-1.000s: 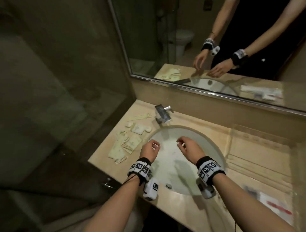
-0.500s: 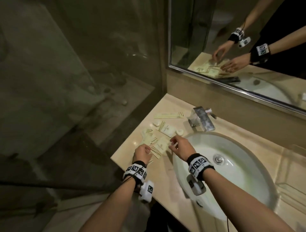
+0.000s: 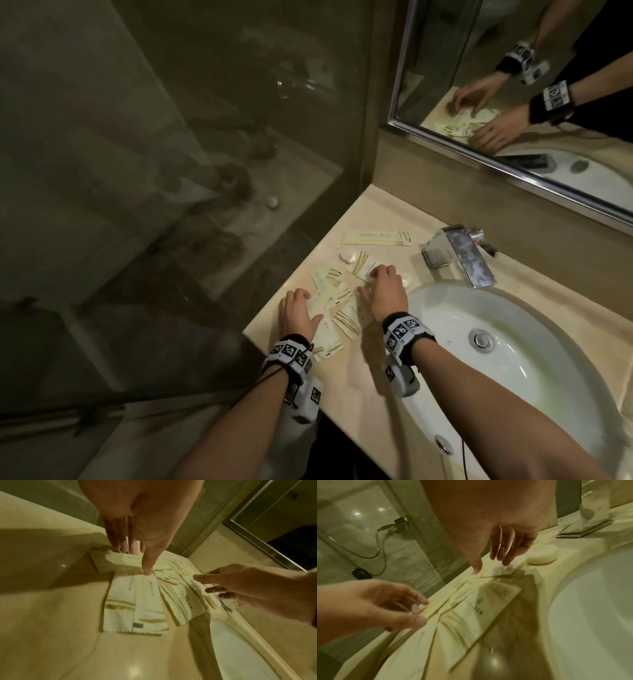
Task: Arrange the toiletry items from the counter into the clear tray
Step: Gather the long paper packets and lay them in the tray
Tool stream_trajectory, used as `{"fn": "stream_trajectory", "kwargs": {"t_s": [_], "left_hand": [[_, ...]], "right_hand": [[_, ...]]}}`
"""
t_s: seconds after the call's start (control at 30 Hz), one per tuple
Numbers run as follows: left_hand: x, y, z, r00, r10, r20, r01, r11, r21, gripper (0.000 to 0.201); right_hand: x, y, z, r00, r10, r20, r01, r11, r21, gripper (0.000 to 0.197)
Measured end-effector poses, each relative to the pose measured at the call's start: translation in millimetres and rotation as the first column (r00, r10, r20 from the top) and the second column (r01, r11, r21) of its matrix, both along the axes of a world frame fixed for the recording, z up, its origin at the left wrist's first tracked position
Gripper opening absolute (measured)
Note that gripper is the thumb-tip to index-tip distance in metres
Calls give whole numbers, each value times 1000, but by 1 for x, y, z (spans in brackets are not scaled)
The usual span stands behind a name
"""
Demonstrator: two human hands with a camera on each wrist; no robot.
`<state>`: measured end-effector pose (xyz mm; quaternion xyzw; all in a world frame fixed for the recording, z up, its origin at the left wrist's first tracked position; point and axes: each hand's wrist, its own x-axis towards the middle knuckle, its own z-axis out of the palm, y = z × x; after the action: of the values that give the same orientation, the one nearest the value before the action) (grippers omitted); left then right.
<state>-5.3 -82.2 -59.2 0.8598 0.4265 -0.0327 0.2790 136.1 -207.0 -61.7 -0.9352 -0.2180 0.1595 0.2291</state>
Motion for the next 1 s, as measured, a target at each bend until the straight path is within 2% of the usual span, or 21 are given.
{"fn": "stream_trajectory", "kwargs": {"t_s": [0.07, 0.13, 0.37, 0.43, 0.53, 0.67, 0.87, 1.0], "left_hand": [[5, 6, -4, 1000, -2, -23, 2, 1000, -7, 44], [9, 14, -6, 1000, -5, -24, 3, 997, -79, 40], [22, 42, 6, 998, 65, 18, -57, 956, -287, 43], [28, 48, 11, 993, 97, 67, -69, 939, -338, 43], [37, 54, 17, 983, 137, 118, -81, 916, -393, 42], [44, 59, 22, 973, 183, 137, -109, 899, -425, 45], [56, 56, 34, 916, 325, 235, -145, 815, -560, 41], [74, 45, 55, 880, 388, 274, -127, 748, -652, 40]], "right_hand": [[21, 9, 4, 1000, -16, 7, 16, 1000, -5, 36], [43, 18, 7, 1000, 0, 6, 0, 999, -34, 37], [102, 40, -2, 991, 120, -60, -129, 975, -180, 63], [108, 40, -9, 988, 141, -65, -152, 963, -223, 59], [109, 39, -16, 986, 156, 56, -139, 962, -236, 44], [108, 40, -16, 991, 117, 60, -101, 969, -225, 38], [115, 35, 3, 999, 49, 15, -46, 983, -180, 26], [124, 21, 40, 999, -38, -33, 40, 997, 60, 22]]}}
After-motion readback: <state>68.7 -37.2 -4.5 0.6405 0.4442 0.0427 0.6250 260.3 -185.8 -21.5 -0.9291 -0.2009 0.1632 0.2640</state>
